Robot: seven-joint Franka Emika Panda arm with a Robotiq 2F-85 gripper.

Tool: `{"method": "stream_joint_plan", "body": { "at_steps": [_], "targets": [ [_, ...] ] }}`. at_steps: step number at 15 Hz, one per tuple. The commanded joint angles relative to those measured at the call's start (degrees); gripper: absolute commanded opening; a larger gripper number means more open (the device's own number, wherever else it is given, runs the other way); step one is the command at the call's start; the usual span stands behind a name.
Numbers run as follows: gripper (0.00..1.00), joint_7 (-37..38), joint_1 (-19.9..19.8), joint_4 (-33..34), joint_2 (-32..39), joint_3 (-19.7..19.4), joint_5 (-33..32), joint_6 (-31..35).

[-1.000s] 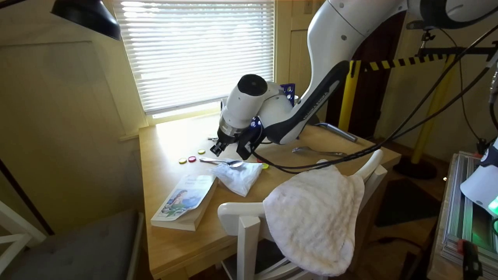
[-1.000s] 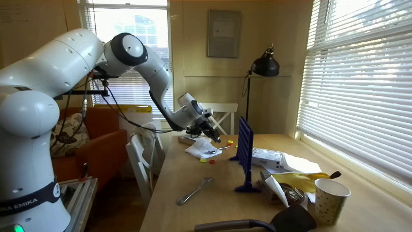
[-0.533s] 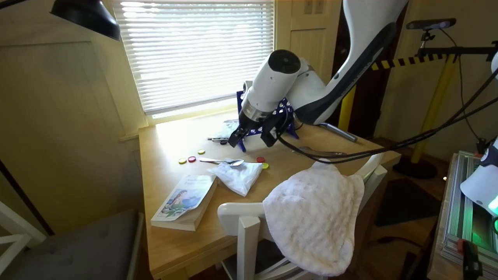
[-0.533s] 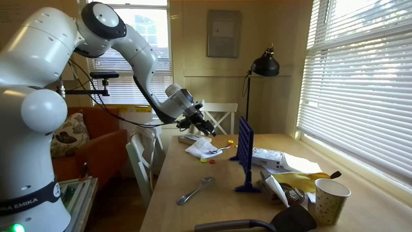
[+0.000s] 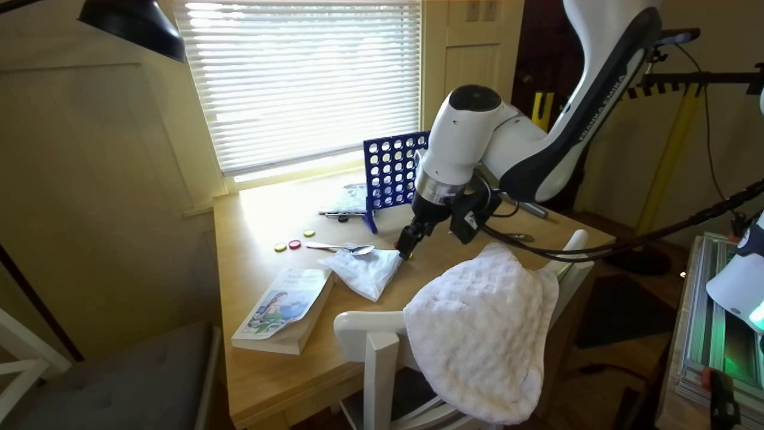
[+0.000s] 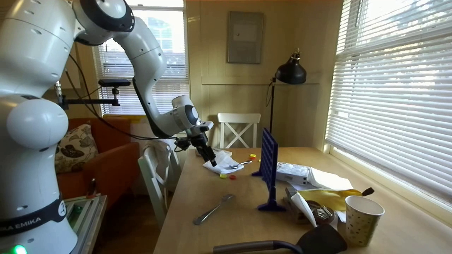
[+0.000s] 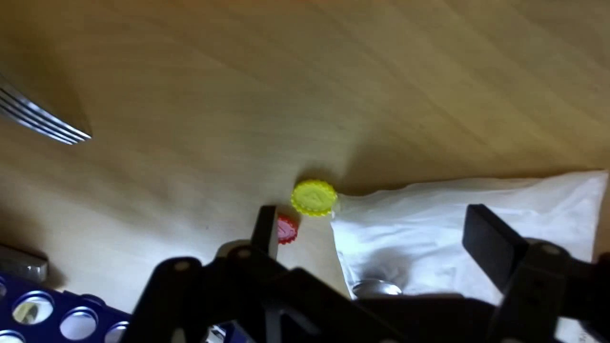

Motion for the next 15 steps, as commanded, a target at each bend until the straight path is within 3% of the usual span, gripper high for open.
{"method": "stream_joint_plan", "body": {
  "at_steps": [1, 3, 4, 6, 11, 15],
  "targets": [
    [1.0, -0.1, -0.5, -0.4, -0.3, 0.4, 0.2, -0.3],
    [1.0, -0.1, -0.8, -0.5, -0.5, 0.7, 0.4, -0.4],
    [1.0, -2.0, -3.3, -0.2, 0.2, 2.0, 1.7, 1.7],
    [1.0, -12.3, -10.6, -2.7, -0.7, 7.3, 3.7, 3.7],
    [1.0, -33.8, -31.0, -4.3, -0.3, 21.6, 0.9, 6.5],
    [1.0, -49.6, -39.6, -1.4, 0.4, 27.1, 0.3, 7.5]
  ]
}}
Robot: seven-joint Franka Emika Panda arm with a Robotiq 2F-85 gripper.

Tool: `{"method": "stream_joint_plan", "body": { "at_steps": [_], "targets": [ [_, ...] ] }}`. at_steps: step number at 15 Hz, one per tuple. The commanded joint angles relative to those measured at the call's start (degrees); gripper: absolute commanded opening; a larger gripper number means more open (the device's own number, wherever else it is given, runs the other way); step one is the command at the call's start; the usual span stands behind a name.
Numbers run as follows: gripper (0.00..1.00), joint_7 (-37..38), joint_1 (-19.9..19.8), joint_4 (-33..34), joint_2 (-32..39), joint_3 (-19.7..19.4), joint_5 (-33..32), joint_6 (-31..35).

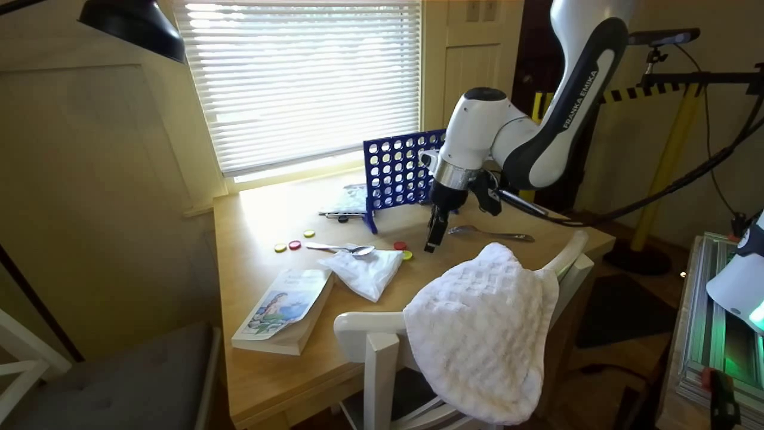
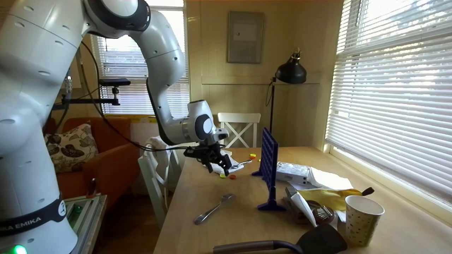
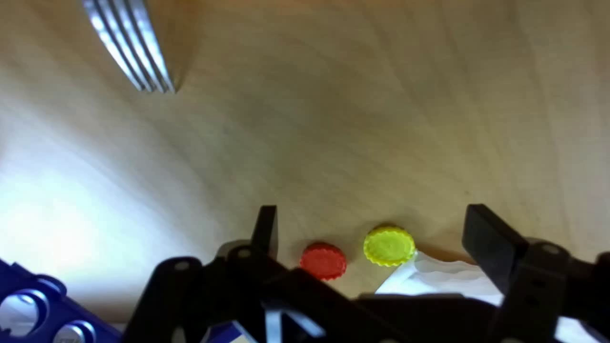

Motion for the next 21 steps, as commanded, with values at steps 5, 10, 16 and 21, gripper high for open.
{"method": "stream_joint_plan", "body": {
  "at_steps": [5, 10, 16, 21],
  "targets": [
    [1.0, -11.5, -7.6, 1.4, 0.4, 6.2, 0.1, 0.9],
    [1.0, -13.8, -8.7, 3.4, 3.2, 8.3, 0.7, 1.1],
    [1.0, -18.3, -11.0, 7.6, 8.5, 10.8, 0.0, 2.5],
    [1.0, -31.3, -17.6, 10.6, 13.6, 19.3, 5.7, 3.5]
  ]
}}
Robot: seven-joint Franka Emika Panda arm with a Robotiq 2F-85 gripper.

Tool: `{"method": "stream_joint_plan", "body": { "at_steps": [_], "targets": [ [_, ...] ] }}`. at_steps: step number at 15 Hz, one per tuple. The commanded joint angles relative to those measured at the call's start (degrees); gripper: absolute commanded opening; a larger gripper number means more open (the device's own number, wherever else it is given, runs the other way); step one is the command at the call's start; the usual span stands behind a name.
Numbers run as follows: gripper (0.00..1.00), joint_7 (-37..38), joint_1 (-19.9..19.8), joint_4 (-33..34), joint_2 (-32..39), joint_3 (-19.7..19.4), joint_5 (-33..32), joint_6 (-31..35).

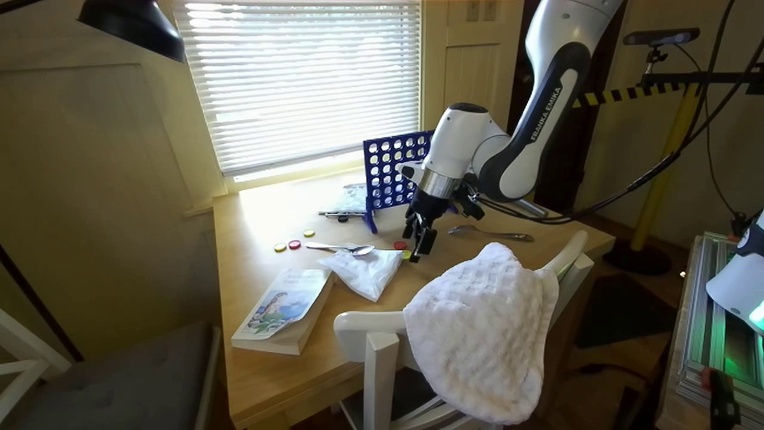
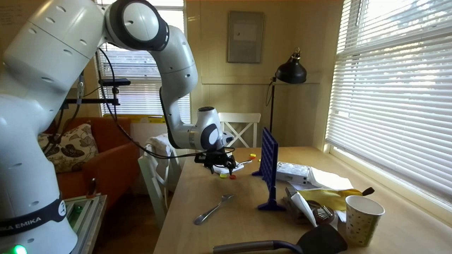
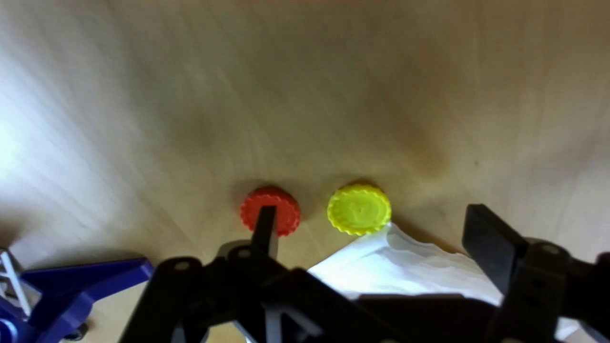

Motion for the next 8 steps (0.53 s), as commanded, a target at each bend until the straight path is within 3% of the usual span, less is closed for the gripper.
{"method": "stream_joint_plan", "body": {
  "at_steps": [1, 5, 6, 8],
  "targets": [
    [1.0, -6.8, -8.4, 3.4, 4.8, 9.8, 0.8, -0.9],
    [1.0, -10.3, -13.3, 4.2, 6.9, 15.4, 0.3, -2.9],
    [1.0, -14.7, -12.7, 3.5, 6.5, 15.3, 5.7, -2.4],
    [1.0, -17.1, -13.9, 3.4, 7.0, 16.5, 8.2, -3.8]
  ]
}}
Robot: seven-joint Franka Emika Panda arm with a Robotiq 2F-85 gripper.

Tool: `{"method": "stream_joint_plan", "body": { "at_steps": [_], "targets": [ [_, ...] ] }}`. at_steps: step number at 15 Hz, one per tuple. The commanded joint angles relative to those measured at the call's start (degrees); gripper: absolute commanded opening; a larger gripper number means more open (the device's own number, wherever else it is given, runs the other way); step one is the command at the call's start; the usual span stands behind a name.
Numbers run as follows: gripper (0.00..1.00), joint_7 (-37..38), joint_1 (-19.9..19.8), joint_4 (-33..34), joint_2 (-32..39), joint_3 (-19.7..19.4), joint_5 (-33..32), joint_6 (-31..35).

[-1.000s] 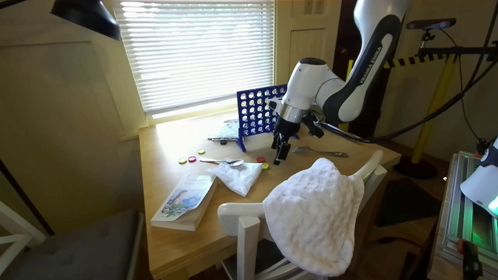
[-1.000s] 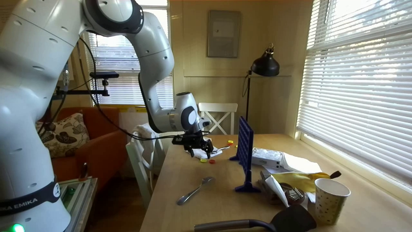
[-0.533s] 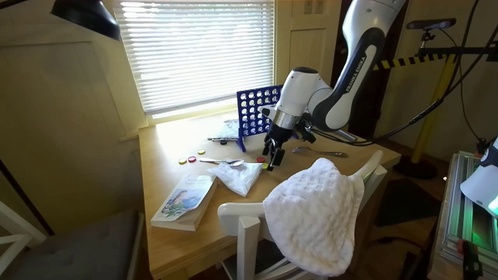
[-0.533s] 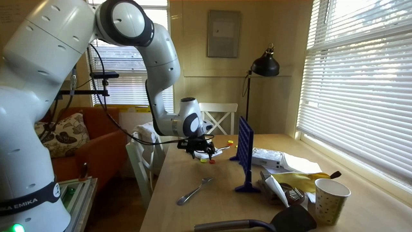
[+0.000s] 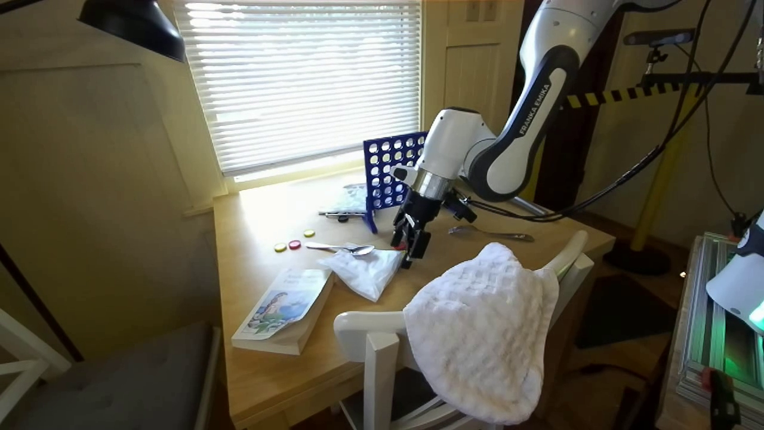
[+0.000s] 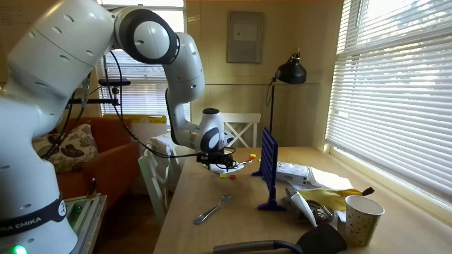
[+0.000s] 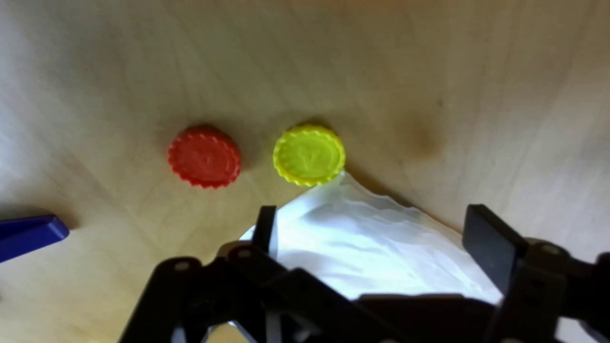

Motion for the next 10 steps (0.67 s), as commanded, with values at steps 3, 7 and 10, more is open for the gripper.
{"method": "stream_joint_plan", "body": {
  "at_steps": [3, 7, 10],
  "targets": [
    [1.0, -7.9, -1.8, 0.7, 1.5, 2.0, 8.4, -3.9],
    [1.0, -8.5, 0.3, 1.2, 0.8, -1.1, 9.7, -3.4],
    [1.0, -8.7, 0.5, 1.8, 1.2, -1.8, 10.0, -4.4]
  ]
}}
